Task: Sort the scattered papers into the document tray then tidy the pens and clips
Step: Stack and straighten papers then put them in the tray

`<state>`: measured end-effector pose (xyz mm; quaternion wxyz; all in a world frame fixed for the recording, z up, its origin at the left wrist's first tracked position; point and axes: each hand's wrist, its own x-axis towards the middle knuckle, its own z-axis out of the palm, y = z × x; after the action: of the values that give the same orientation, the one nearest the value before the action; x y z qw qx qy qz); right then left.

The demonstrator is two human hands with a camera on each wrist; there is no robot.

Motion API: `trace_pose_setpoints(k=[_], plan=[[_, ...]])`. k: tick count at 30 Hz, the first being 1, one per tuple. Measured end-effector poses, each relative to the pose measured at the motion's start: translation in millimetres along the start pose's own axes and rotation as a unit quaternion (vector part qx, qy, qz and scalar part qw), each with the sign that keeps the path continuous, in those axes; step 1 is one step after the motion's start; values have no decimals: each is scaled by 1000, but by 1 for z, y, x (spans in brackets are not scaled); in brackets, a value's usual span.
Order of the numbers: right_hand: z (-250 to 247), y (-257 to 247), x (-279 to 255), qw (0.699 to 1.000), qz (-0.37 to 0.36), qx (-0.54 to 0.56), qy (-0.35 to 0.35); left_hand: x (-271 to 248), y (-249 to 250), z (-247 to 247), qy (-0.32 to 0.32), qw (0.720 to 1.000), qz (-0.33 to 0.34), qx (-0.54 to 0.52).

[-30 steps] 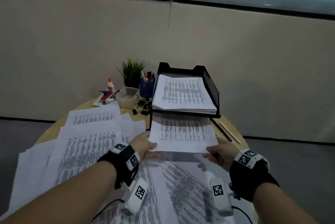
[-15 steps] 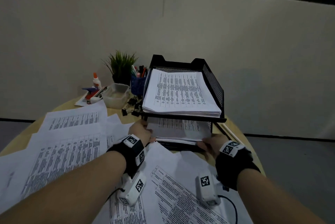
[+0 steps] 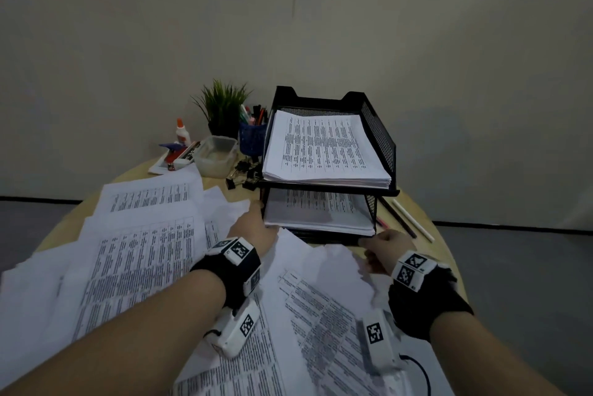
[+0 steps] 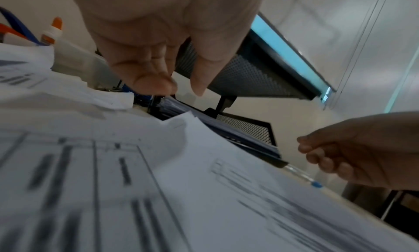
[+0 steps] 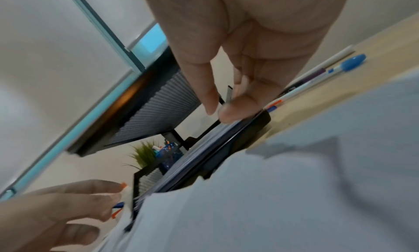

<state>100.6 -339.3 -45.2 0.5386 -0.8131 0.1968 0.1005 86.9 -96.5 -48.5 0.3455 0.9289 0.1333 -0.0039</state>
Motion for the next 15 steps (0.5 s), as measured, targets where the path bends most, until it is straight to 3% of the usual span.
trace_pose_setpoints(k=[2,7,10,15], plan=[[1,13,-24,1000,0,-11,-18,-20,-6,2,-31,1000,-2,0],[2,47,-80,981,-50,-179,-52,-76,-20,10,-96,994,-1,58],[5,59,-108,963,-72,-250,-68,-110,-27,10,-101,988,17,118],[22,74,-152,959,-90,-247,-107,-161,-39,9,-82,970,11,230]])
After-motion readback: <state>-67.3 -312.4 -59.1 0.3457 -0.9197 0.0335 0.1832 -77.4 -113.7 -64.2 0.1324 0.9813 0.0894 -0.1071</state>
